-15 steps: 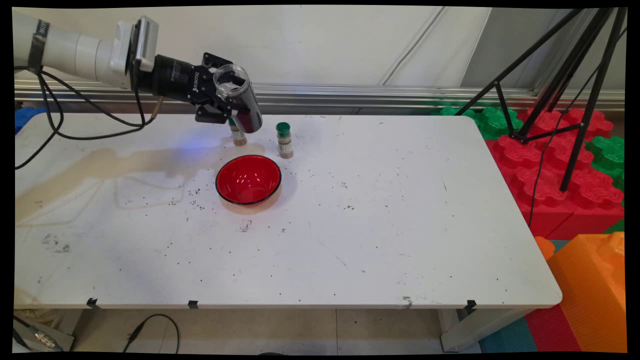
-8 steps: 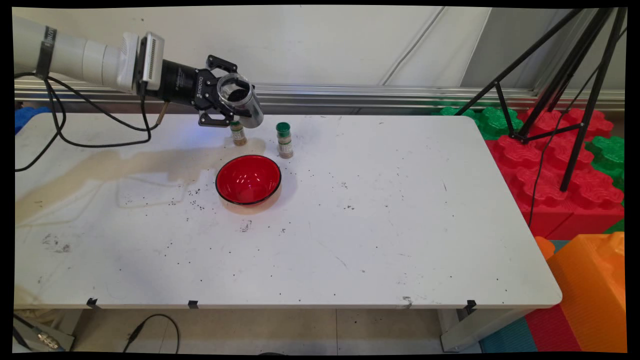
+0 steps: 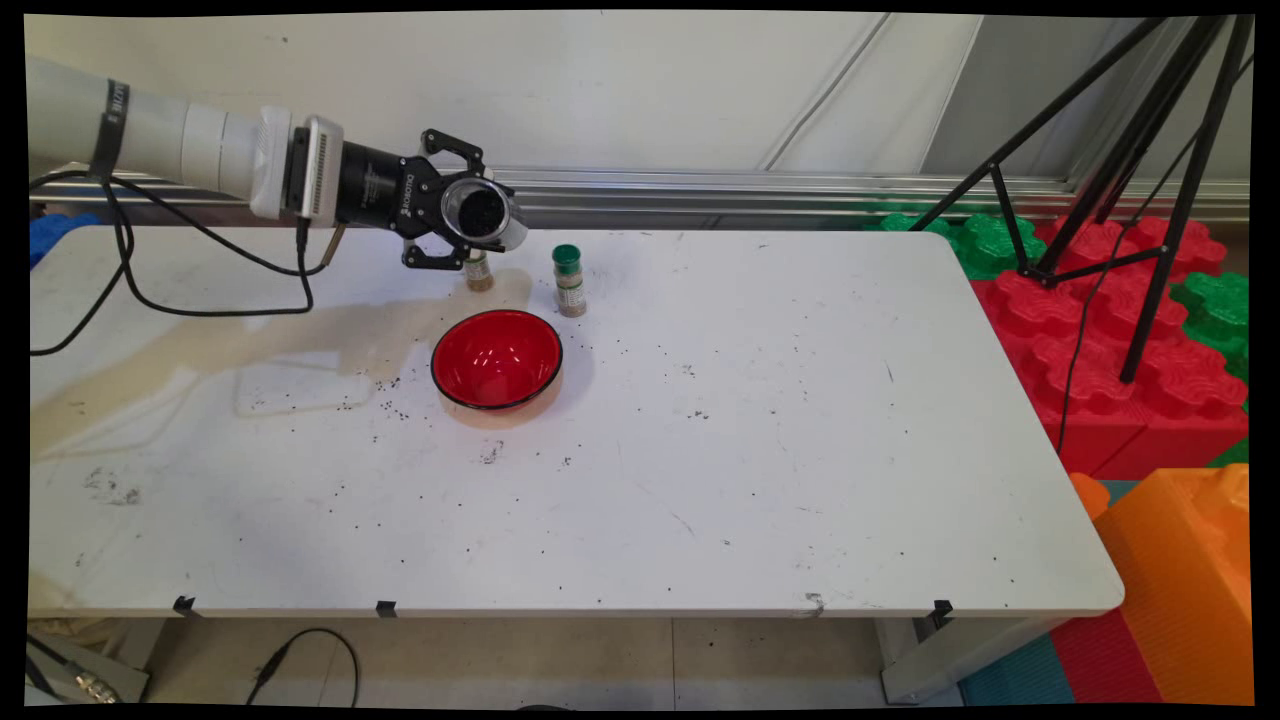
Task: Pour the black seasoning powder in the red bowl
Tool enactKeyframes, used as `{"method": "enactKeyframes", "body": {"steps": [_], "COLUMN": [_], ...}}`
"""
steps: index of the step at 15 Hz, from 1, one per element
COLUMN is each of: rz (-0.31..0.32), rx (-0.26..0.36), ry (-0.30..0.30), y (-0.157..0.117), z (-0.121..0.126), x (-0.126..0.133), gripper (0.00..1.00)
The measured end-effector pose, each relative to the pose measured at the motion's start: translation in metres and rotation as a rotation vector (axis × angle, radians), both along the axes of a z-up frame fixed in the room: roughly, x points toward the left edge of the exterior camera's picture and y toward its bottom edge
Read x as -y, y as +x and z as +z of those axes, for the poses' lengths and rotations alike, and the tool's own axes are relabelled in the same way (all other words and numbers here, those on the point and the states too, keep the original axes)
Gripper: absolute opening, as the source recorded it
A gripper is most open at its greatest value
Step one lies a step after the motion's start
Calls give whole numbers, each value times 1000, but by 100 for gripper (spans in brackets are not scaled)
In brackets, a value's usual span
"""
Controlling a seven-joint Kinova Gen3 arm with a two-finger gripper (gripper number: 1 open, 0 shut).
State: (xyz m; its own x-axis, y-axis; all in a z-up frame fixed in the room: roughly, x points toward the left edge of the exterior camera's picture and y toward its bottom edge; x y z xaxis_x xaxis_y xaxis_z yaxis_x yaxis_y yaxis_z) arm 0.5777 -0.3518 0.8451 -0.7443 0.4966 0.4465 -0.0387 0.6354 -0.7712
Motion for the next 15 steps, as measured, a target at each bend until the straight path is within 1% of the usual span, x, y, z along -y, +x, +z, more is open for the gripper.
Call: {"method": "enactKeyframes", "body": {"steps": [1,2,7,12,15], "rz": [-7,-19,-72,-112,-143], "rx": [15,42,133,206,270], "ry": [-15,-41,-146,-228,-300], "y": [-1,-2,-8,-11,-12], "z": [-2,-4,-13,-17,-20], "x": [0,-1,0,0,-1], "gripper": [0,0,0,0,0]}}
